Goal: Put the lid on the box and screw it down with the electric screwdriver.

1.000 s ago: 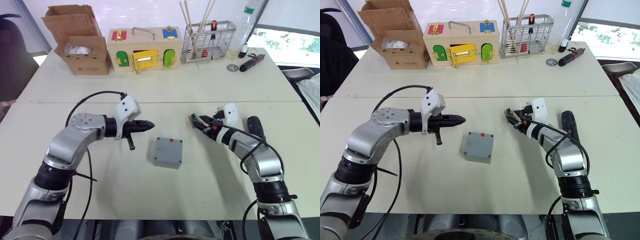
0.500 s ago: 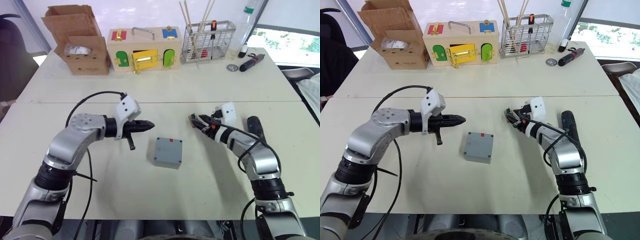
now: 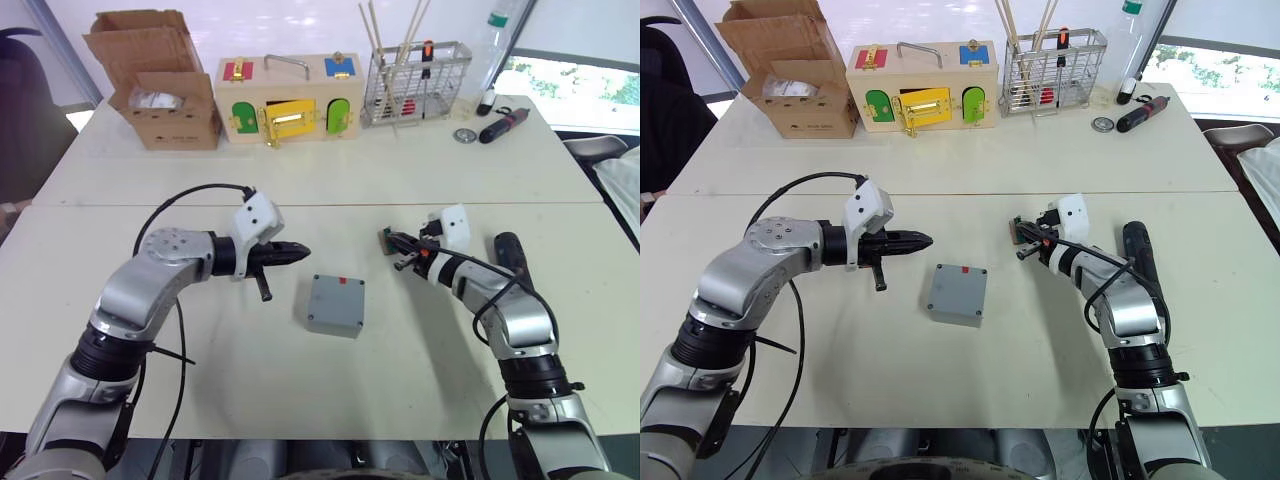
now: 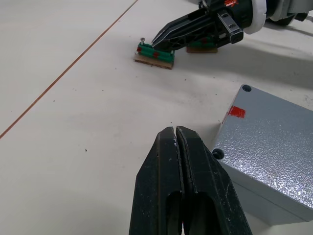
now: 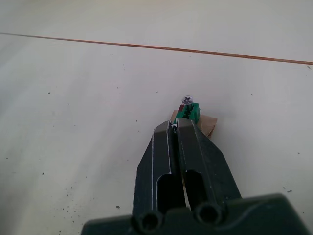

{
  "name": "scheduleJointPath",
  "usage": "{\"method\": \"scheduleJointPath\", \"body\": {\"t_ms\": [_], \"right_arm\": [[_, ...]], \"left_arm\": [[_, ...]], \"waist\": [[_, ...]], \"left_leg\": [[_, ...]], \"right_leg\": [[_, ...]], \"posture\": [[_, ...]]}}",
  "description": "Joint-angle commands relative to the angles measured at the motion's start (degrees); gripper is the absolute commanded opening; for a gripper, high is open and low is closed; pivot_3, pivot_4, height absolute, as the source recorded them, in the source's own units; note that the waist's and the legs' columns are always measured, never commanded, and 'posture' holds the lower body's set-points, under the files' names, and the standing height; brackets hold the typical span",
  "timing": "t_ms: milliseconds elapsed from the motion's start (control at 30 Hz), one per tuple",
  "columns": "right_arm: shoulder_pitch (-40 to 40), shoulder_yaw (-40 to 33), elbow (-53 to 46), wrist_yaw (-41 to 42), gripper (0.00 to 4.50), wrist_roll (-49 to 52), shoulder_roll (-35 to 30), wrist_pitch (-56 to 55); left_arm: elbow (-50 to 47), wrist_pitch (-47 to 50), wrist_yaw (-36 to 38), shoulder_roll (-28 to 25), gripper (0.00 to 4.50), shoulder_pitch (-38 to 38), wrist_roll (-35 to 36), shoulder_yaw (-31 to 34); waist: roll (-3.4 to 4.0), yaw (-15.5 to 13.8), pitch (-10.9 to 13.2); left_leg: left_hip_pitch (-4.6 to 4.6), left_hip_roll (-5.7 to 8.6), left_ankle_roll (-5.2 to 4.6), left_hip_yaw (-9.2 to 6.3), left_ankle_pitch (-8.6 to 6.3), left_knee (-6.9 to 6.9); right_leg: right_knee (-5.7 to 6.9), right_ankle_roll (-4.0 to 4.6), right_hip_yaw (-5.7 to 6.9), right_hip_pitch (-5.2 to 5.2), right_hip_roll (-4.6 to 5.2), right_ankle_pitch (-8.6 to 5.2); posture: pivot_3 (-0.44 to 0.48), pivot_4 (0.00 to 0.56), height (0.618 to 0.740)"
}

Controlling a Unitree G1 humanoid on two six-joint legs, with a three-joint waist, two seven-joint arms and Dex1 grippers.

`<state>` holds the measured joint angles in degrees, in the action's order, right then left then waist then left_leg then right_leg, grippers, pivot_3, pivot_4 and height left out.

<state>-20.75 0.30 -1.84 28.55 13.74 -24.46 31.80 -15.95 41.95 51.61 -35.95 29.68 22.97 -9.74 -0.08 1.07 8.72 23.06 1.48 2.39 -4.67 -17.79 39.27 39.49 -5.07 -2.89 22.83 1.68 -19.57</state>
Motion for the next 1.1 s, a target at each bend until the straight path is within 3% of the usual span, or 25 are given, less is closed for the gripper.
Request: {"method": "scheduleJointPath", "body": {"t_ms": [33, 500, 633, 833, 1100], "right_arm": [[-0.92, -0.66, -2.07, 0.04, 0.04, -0.07, -0.08, -1.07], [-2.43, -3.05, -11.1, -0.16, 0.04, 2.16, -1.17, 3.09], [-1.18, -5.82, -19.49, 2.41, 0.04, 9.05, -2.0, 8.3], [5.17, -7.97, -32.8, 6.86, 0.04, 19.39, -7.67, 17.78], [9.78, -7.33, -36.48, 7.07, 0.04, 24.57, -10.04, 21.07]], "left_arm": [[-1.25, -0.89, -0.14, -0.11, 0.0, 0.21, -0.05, 0.55], [-0.54, -1.12, 1.43, -0.03, 0.0, 0.79, 0.58, 0.14], [-0.81, -1.2, 4.42, -1.45, 0.0, 1.65, 2.27, 1.3], [-1.82, -2.08, 14.74, -8.76, 0.0, 1.82, 4.19, 0.1], [-1.24, -2.26, 16.44, -8.71, 0.0, 2.44, 3.33, -1.39]], "waist": [[0.0, 0.0, 0.0], [0.0, -0.01, 0.0], [0.0, -0.09, 0.0], [0.01, -0.16, 0.01], [0.01, -0.25, 0.0]], "left_leg": [[0.0, 0.0, 0.0, 0.0, 0.0, 0.0], [0.0, 0.0, 0.0, 0.0, 0.0, 0.0], [0.01, 0.0, 0.0, -0.01, 0.0, 0.0], [0.01, -0.01, -0.2, -0.03, -0.12, -0.06], [-0.01, -0.01, -0.3, -0.05, -0.17, -0.04]], "right_leg": [[0.0, 0.0, 0.0, 0.0, 0.0, 0.0], [0.0, 0.0, 0.0, 0.0, 0.0, 0.0], [0.0, 0.0, 0.0, 0.0, 0.01, 0.0], [-0.06, 0.0, 0.0, -0.01, 0.01, 0.0], [-0.11, 0.0, 0.02, -0.08, 0.01, 0.0]], "posture": [[0.0, 0.15, 0.74], [0.0, 0.15, 0.74], [0.0, 0.15, 0.74], [0.0, 0.15, 0.74], [0.0, 0.15, 0.74]]}}
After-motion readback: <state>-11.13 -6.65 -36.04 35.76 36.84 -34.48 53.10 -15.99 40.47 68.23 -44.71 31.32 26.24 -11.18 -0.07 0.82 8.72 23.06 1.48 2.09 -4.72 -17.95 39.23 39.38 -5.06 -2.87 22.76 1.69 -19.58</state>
